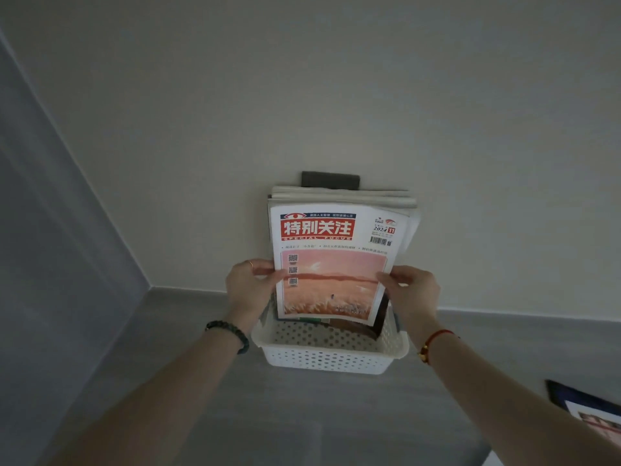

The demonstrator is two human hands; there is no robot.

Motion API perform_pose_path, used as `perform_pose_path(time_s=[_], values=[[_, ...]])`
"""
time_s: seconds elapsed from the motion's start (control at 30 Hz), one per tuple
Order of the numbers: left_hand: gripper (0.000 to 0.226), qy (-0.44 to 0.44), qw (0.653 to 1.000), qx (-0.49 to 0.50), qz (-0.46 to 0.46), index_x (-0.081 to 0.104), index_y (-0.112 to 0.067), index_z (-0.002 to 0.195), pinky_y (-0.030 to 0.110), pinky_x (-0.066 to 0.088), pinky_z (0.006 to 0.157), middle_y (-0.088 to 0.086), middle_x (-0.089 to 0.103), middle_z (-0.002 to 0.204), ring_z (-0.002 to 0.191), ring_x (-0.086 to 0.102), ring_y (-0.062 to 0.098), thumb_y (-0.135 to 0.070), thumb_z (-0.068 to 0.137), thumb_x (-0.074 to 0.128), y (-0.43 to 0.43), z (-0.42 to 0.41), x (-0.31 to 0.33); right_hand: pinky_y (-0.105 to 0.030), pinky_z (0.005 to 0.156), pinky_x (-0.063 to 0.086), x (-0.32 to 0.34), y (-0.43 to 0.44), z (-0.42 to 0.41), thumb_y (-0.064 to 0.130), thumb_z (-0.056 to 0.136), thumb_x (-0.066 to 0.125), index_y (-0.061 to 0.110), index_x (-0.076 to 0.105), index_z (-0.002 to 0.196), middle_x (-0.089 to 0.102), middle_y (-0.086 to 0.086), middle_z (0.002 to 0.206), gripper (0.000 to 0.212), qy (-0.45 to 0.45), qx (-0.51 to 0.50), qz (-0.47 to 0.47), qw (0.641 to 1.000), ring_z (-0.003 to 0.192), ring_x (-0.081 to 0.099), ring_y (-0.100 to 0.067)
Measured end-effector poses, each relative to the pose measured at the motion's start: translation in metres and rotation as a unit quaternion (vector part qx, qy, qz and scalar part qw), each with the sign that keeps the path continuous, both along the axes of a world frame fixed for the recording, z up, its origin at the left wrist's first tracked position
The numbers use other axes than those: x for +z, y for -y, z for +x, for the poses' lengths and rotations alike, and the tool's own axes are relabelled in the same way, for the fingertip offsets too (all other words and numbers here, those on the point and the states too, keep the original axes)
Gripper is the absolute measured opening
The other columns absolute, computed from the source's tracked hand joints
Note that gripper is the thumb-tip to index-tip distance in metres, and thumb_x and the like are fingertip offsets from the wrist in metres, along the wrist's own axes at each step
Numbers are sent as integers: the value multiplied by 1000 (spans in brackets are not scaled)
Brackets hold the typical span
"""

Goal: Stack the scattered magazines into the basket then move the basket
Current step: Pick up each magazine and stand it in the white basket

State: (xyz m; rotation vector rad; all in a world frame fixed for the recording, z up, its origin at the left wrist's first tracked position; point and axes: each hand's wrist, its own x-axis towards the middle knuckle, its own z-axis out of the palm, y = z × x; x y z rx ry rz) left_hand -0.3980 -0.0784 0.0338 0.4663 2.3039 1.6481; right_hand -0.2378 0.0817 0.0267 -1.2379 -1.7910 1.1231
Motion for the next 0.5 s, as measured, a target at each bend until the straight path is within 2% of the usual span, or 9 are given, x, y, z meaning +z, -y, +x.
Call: perform_pose_path(time_s=[0.13,0.23,0.27,0.37,0.4,0.5], values=[[15,2,1000,15,3,61,-15,72,38,56,78,-2,64,78,83,64,20,-12,69,76,-6,-1,-25,-19,66,44,-23,1,-5,12,78,67,7,69,95,67,-1,83,18,4,-7,-26,1000,65,56,-3],[35,-15,999,41,8,52,-12,88,13,46,64,-2,60,86,85,59,18,-15,66,79,-7,-7,-32,-27,72,47,-29,-1,-9,13,78,67,13,59,95,65,-3,90,19,-11,-30,-23,999,82,62,-19],[43,-27,999,40,1,50,-11,96,12,43,65,0,59,95,89,57,18,-17,65,79,-8,-10,-32,-28,73,47,-29,-2,-10,15,76,69,14,54,98,61,-2,95,26,-14,-36,-7,999,88,60,-20],[68,-31,999,-32,22,41,-15,123,30,47,89,2,52,122,109,50,17,-20,67,78,-13,-14,-27,-28,79,45,-22,-8,-15,25,71,74,18,40,118,50,6,110,59,-35,-12,27,999,96,50,-11],[67,-19,997,-64,49,39,-19,125,30,48,91,-3,54,121,111,51,14,-21,69,76,-16,-14,-24,-24,76,46,-16,-10,-17,28,68,76,21,39,117,51,11,107,62,-50,11,19,998,93,51,-6],[57,18,987,-123,101,38,-27,119,9,52,65,-18,59,101,94,58,-1,-29,72,71,-27,-14,-10,-12,56,45,-1,-18,-23,33,61,80,24,40,109,54,19,93,62,-80,63,-30,994,81,54,4]])
